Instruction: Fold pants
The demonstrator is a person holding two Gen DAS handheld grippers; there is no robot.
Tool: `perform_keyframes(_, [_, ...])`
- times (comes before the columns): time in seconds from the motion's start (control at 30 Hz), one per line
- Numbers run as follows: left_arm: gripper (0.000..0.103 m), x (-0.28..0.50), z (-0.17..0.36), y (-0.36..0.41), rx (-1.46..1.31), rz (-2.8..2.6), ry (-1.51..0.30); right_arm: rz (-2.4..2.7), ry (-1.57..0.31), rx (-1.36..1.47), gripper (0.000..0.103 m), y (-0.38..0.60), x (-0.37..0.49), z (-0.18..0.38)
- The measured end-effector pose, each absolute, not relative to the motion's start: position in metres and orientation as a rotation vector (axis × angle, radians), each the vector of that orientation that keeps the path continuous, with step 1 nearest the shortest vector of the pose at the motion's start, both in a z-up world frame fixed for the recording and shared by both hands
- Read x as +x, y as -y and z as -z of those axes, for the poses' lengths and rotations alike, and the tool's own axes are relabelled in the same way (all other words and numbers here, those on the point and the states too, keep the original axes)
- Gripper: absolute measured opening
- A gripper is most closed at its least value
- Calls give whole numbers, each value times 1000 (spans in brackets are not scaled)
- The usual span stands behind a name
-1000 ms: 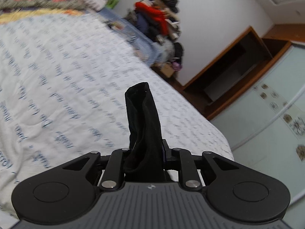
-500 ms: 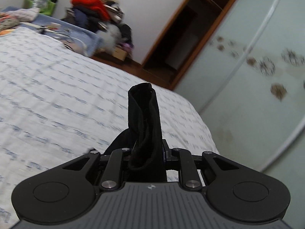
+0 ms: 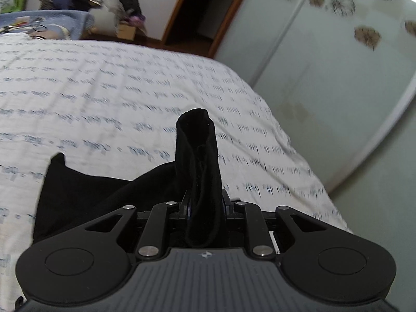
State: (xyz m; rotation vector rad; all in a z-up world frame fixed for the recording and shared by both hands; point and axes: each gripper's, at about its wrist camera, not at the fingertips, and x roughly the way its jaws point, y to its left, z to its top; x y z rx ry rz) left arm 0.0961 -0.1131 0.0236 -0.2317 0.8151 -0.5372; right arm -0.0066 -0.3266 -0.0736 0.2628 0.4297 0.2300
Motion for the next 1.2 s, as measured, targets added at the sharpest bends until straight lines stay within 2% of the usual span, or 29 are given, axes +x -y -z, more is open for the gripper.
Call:
perform_keyframes(0.2, [19, 93, 0, 144, -145, 561, -876, -104, -409, 271, 30, 361, -10, 69])
perform_keyframes(0.3, [30, 94, 2, 149, -148, 636, -912, -67, -411, 253, 30, 370, -14, 68])
perform_keyframes(0.33, [45, 95, 2, 150, -158, 681, -929, -58, -414, 252, 30, 372, -15, 68])
perform_keyframes(0.37, [67, 95, 2, 150, -179, 727, -946, -51, -417, 258, 30, 375, -15, 68])
perform_keyframes(0.4, [75, 95, 1, 147, -215, 766, -952, -46, -420, 265, 30, 376, -14, 68])
perform_keyframes(0.43, [77, 93, 0, 142, -253, 784, -942, -40, -423, 268, 30, 377, -14, 68])
perform_keyframes(0.53, [77, 89, -12, 123, -272, 756, -875, 3, -436, 244, 31, 375, -12, 71])
perform_keyframes(0.63, [77, 91, -15, 95, -268, 631, -836, 68, -437, 215, 38, 379, -15, 70])
perform_keyframes(0.9, [77, 94, 32, 31, -140, 350, -921, 104, -342, 253, 42, 388, -27, 57])
perform_keyframes(0.97, [77, 85, 43, 30, -74, 390, -926, 55, -354, 213, 60, 378, -25, 56])
perform_keyframes(1.0, [77, 78, 45, 35, -17, 401, -907, 31, -364, 184, 64, 372, -22, 58])
perform_keyframes(1.13, [78, 42, 38, 54, 245, 416, -770, 24, -524, -45, 67, 339, -8, 74])
perform_keyframes(1.2, [79, 34, 31, 56, 282, 418, -703, 67, -508, -116, 68, 332, -12, 75])
